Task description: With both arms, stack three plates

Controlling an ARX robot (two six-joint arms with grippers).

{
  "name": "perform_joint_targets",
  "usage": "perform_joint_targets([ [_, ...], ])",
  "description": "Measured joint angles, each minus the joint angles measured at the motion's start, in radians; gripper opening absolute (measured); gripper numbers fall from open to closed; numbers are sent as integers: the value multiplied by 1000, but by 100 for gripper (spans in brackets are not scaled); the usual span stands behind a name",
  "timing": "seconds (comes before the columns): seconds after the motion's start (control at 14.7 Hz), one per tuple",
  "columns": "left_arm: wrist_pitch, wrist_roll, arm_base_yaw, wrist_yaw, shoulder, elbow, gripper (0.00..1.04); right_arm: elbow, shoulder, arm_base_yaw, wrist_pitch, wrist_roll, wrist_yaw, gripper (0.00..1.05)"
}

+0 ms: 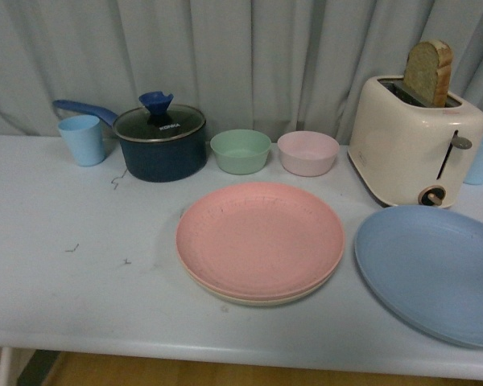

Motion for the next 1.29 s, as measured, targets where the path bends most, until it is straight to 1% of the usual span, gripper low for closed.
perform_joint_targets([
  [0.14,0,0,0,0,0,0,98,91,107,63,-135,-35,42,98],
  [0.27,0,0,0,0,0,0,98,135,178,95,-177,-97,101,98],
  [0.41,0,0,0,0,0,0,98,160,198,122,-197,-166,132,98],
  [0.61,0,0,0,0,0,0,98,162,242,146,-208,-206,113,98],
  [0.95,0,0,0,0,0,0,98,127,297,144,-158,-206,87,98],
  [1.02,0,0,0,0,0,0,98,121,307,144,-141,-198,81,97],
  [1.09,0,0,0,0,0,0,98,120,307,144,-139,-198,81,87],
  [1.29,0,0,0,0,0,0,98,116,308,144,-129,-198,80,54],
])
